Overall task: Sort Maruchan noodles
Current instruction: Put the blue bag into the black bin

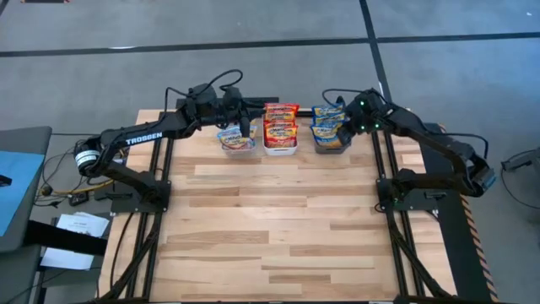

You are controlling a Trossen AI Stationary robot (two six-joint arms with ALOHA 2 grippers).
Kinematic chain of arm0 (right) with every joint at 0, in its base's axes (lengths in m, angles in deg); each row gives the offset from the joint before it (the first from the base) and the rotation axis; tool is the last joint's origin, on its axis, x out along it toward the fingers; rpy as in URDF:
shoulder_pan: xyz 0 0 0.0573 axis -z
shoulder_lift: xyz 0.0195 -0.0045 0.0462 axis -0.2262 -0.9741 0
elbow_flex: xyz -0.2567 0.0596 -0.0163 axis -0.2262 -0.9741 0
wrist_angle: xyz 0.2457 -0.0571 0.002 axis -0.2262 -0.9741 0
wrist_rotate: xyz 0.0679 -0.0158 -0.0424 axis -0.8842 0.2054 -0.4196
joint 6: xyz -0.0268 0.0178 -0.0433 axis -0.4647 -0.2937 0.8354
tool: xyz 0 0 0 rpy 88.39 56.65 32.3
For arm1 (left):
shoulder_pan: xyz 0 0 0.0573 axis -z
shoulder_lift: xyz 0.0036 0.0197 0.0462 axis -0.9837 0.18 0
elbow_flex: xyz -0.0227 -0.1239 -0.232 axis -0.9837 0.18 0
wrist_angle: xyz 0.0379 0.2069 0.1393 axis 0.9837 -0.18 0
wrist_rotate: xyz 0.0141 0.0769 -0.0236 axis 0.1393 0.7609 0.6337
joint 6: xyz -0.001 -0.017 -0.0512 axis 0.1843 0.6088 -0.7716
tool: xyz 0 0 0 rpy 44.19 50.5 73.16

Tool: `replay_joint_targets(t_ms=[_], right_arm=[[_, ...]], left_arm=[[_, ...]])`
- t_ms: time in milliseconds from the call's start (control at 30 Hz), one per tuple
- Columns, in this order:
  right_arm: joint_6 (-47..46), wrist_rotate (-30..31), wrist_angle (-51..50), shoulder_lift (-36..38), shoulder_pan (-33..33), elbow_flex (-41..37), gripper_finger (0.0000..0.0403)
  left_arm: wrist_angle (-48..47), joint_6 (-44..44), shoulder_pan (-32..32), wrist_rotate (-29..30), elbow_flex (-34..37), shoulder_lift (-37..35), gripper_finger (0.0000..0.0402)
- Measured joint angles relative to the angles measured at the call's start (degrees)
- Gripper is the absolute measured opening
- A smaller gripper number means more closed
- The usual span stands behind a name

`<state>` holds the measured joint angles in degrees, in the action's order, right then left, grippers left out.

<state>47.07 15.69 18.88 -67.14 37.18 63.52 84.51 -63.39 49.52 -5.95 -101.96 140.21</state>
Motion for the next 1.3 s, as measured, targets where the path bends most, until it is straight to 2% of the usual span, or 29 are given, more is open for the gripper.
replay_joint_targets(t_ms=[400,567,867,1100,1300], right_arm=[[-9.3,-0.5,-13.1,0.0,-1.1,6.3,0.0163],[-9.8,-1.4,-18.1,0.0,-2.4,8.3,0.0163],[-15.4,-1.8,-19.8,-1.5,-4.0,8.6,0.0163],[-15.1,-1.8,-19.5,-8.2,-3.6,8.2,0.0163],[-15.1,-0.1,-15.3,-14.0,-3.6,8.2,0.0163]], left_arm=[[0.5,0.0,0.0,-0.1,0.0,0.0,0.0100],[0.5,0.0,0.0,-0.1,0.0,0.0,0.0100],[0.9,-0.1,0.0,-0.1,0.0,0.0,0.0100],[2.5,-0.1,0.0,-0.1,0.0,0.0,0.0100],[2.4,-0.1,0.0,-0.1,0.0,0.0,0.0100]])
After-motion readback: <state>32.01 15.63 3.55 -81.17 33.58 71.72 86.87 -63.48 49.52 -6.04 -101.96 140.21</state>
